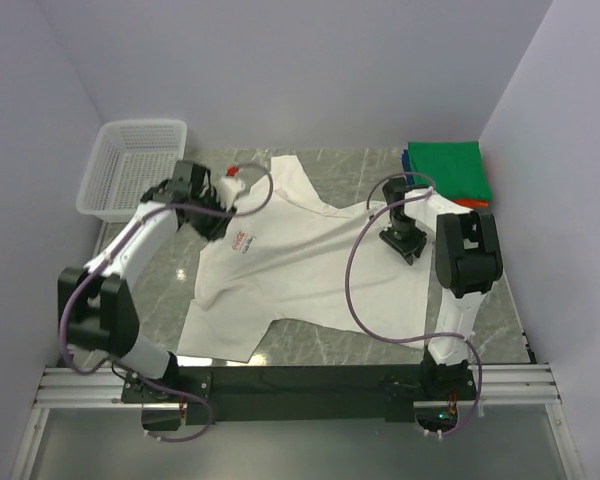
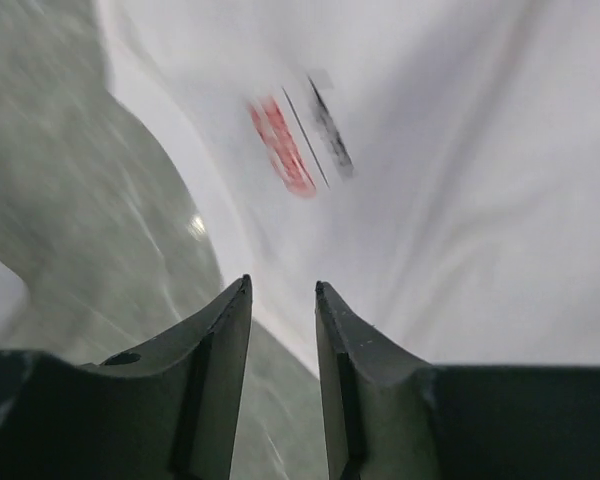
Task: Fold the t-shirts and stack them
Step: Flatten the tshirt out
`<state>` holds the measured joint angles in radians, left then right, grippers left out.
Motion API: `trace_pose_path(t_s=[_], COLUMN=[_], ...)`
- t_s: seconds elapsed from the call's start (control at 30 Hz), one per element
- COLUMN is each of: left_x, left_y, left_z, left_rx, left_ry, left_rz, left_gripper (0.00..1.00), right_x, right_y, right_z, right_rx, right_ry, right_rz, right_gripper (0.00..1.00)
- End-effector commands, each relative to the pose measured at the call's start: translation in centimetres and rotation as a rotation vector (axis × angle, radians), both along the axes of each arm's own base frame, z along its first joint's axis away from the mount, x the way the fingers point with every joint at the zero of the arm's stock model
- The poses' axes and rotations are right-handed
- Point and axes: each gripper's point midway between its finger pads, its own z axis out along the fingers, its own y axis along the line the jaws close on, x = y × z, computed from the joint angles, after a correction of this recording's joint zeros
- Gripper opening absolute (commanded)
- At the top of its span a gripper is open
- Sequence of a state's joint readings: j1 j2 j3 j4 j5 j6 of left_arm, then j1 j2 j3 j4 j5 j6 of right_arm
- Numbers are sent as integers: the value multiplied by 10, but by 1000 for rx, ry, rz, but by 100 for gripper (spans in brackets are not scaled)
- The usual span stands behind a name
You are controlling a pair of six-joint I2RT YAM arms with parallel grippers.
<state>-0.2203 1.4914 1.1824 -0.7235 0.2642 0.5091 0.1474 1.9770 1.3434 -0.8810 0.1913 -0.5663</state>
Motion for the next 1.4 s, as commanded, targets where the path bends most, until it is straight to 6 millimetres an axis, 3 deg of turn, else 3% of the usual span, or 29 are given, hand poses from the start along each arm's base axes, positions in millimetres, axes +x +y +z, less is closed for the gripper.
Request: trace_pose_path(t_s=[0.0, 0.03, 0.07, 0.13, 0.17, 0.2, 0.23, 0.27, 0.43, 0.57, 0.6, 0.67, 0.7, 0.73, 0.77, 0.83, 0.87, 0.93, 0.97, 1.0, 1.07, 1.23, 1.27, 1.33, 1.37], left_x=[88, 103, 117, 151, 160, 171, 178, 186, 198, 187, 174, 162, 142, 135, 114, 94, 64, 48, 24, 17, -2, 18, 36, 48, 62], left_y=[-37, -40, -45, -54, -58, -63, -65, -70, -69, -39, -30, -8, 2, 10, 25, 40, 56, 67, 69, 66, 63, 35, 32, 21, 19], left_z=[29, 27, 5, 16, -3, 1, -18, -17, -62, -92, -106, -111, -127, -123, -138, -134, -151, -140, -149, -138, -137, -68, -46, -31, -13], left_rx=[-154, -159, -161, -190, -193, -205, -196, -194, -137, -19, 10, 71, 99, 112, 135, 149, 189, 177, 180, 150, 115, -52, -73, -110, -113], left_ry=[-108, -115, -73, -137, -105, -126, -107, -122, -95, -50, -14, 0, 53, 57, 113, 122, 178, 158, 203, 196, 227, 98, 41, 31, 0], left_rz=[60, 72, 98, 108, 118, 115, 124, 117, 144, 188, 189, 196, 203, 204, 226, 249, 274, 310, 311, 321, 325, 249, 246, 194, 183], left_gripper=[38, 37, 37, 38, 37, 38, 37, 37, 35, 30, 29, 26, 25, 24, 24, 22, 21, 21, 21, 23, 26, 42, 43, 48, 49], right_x=[-20, -27, -31, -44, -49, -53, -58, -61, -54, -41, -35, -30, -25, -23, -21, -14, -12, -4, 1, 3, 11, 26, 29, 37, 41], right_y=[-10, -11, -13, -16, -18, -18, -19, -18, -18, -23, -23, -26, -26, -26, -26, -25, -25, -21, -17, -14, -7, 9, 12, 17, 19], right_z=[10, 8, 9, 5, 4, 3, 1, 0, 4, 7, 9, 9, 11, 11, 10, 12, 10, 10, 12, 10, 9, 21, 25, 38, 43], right_rx=[-26, -30, -34, -43, -45, -46, -45, -45, -35, -45, -46, -55, -55, -57, -59, -57, -56, -48, -38, -33, -22, 38, 50, 80, 93], right_ry=[13, 28, 34, 68, 84, 96, 113, 122, 104, 91, 80, 77, 67, 66, 69, 56, 61, 54, 43, 42, 26, -21, -35, -83, -102], right_rz=[9, 14, 14, 17, 16, 15, 16, 18, -2, -14, -15, -19, -17, -15, -14, -11, -11, -5, 3, 10, 29, 33, 34, 20, 10], right_gripper=[39, 39, 39, 38, 38, 38, 37, 37, 36, 36, 36, 36, 36, 36, 36, 36, 36, 36, 36, 36, 36, 36, 36, 36, 36])
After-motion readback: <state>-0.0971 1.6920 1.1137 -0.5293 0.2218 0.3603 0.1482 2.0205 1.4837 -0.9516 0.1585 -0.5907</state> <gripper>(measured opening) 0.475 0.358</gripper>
